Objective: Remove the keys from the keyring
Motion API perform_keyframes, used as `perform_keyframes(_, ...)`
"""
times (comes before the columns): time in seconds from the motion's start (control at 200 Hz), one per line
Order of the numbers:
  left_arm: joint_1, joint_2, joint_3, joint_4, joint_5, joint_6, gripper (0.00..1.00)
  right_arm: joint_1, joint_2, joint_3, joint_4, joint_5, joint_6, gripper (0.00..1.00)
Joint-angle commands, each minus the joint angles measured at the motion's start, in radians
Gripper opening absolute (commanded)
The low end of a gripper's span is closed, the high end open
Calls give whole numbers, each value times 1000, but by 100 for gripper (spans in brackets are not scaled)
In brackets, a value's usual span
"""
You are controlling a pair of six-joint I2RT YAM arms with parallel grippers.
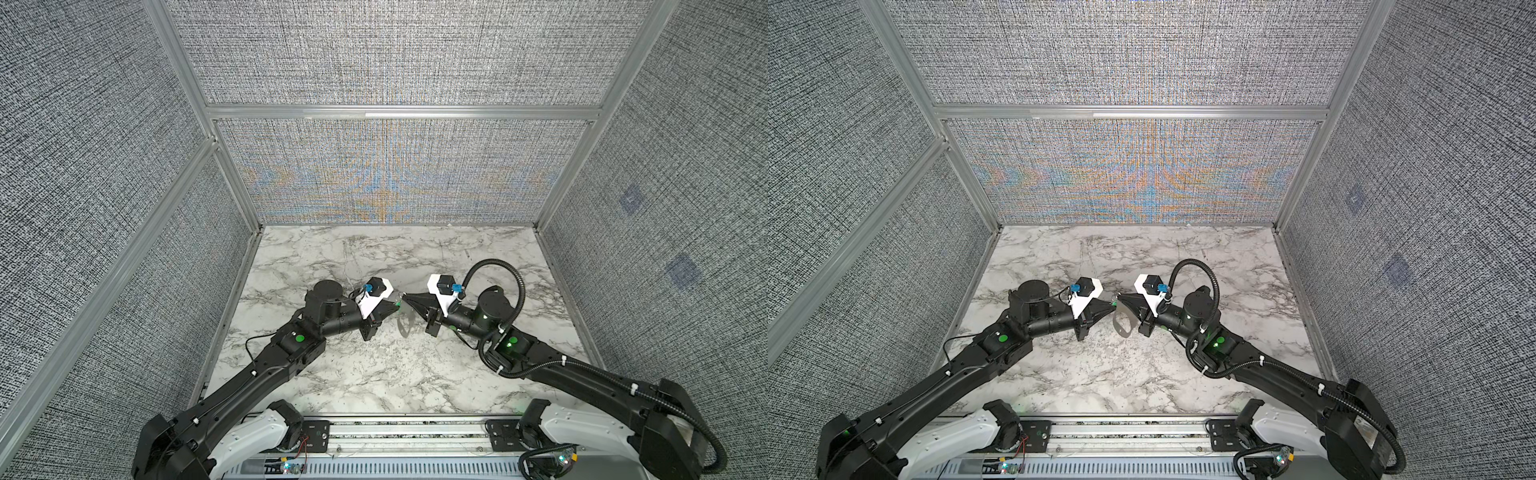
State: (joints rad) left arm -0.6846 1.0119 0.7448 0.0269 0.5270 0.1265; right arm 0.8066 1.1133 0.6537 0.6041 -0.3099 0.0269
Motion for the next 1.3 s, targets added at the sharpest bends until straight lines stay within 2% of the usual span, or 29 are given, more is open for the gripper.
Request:
perform_keyframes(0.0, -5, 12, 16, -17, 51, 16, 0, 0, -3, -5, 99, 35, 14, 0)
perform_keyframes(0.135, -6, 13, 19, -25, 54, 13, 0, 1, -10, -18, 112, 46, 14, 0)
perform_keyframes(0.285, -5, -21, 25, -40, -22, 18, 27, -1, -18, -30, 104, 21, 11, 0)
perform_keyframes(0.365, 0, -51, 30, -55, -61, 32, 31, -4, -20, -34, 107, -9, 10, 0)
perform_keyframes(0.545, 35, -81, 60, -120, -32, 62, 31, -12, -20, -37, 108, -76, 0, 0)
perform_keyframes(0.936, 83, -46, 121, -123, 163, 61, 28, -21, -10, -22, 73, -172, -18, 0)
perform_keyframes(1.296, 83, 1, 141, -140, 219, 85, 21, -23, -8, -18, 92, -216, -22, 0)
